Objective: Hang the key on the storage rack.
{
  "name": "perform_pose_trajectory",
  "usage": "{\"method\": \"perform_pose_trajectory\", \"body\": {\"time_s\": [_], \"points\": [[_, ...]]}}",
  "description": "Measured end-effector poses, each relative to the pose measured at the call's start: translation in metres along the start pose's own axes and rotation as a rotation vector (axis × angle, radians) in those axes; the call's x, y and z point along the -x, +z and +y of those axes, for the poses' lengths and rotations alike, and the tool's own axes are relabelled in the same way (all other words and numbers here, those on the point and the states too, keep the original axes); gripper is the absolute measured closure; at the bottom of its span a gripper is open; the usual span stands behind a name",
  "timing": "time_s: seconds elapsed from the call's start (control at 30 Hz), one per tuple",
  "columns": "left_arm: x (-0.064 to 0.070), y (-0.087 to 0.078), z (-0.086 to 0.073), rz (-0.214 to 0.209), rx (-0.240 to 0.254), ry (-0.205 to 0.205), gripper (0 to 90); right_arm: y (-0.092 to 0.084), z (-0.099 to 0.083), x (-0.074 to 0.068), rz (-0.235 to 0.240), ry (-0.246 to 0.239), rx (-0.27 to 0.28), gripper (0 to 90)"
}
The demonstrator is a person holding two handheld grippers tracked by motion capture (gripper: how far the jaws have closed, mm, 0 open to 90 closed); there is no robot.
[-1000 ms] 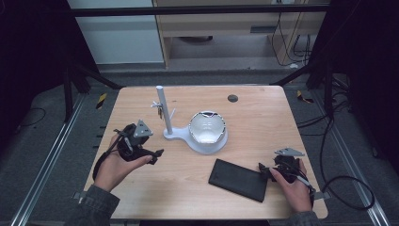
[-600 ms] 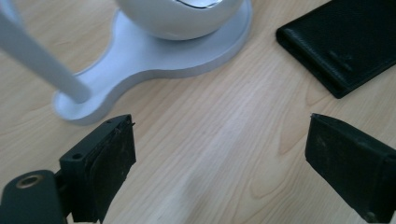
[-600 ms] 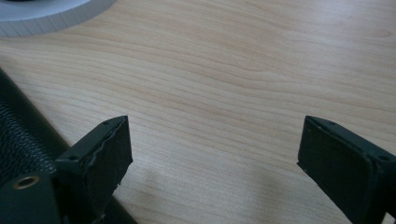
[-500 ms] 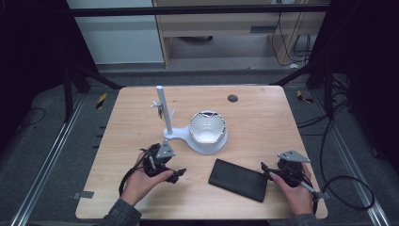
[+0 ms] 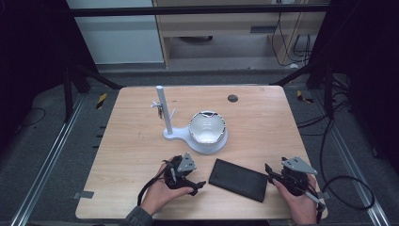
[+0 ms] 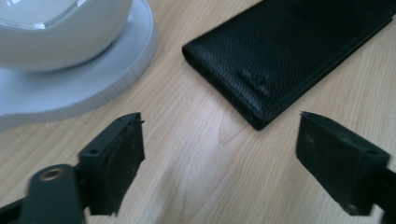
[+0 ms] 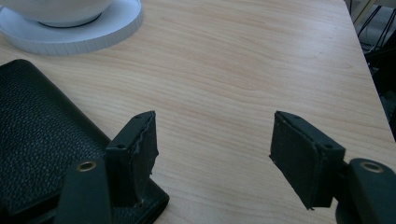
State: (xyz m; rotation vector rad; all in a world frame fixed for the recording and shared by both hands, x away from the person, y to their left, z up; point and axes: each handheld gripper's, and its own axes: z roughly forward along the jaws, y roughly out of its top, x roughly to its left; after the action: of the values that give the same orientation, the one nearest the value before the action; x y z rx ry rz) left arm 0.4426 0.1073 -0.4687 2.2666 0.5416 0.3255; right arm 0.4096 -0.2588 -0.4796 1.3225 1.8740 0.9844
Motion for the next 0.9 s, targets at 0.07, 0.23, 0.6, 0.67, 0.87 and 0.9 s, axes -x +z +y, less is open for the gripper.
{"method": "perform_pose_trajectory", "body": {"time_s": [0.07,0.23,0.6,0.67,0.87,0.9], "points": [[0.003,-0.001,0.000,0.013,0.033,-0.033,21.3,-0.001,-0.001,0.001,0.003,-0.002,-0.002,33.2],[0.013,0.001,-0.003,-0.006,0.012,-0.020,42.8,-0.001,-0.001,0.002,0.002,-0.007,0.001,34.5],[0.021,-0.003,0.007,-0.035,-0.148,0.030,81.1,0.000,0.000,0.000,0.020,-0.025,0.000,33.5],[0.018,-0.001,0.008,-0.027,-0.181,0.035,86.2,0.001,0.000,-0.001,0.025,-0.034,-0.004,33.2],[0.015,0.005,0.012,-0.047,-0.232,0.048,89.9,0.002,0.000,-0.002,0.028,-0.030,-0.013,31.7],[0.016,0.007,0.013,-0.047,-0.235,0.054,89.9,0.002,0.000,-0.002,0.029,-0.028,-0.010,31.8]]}}
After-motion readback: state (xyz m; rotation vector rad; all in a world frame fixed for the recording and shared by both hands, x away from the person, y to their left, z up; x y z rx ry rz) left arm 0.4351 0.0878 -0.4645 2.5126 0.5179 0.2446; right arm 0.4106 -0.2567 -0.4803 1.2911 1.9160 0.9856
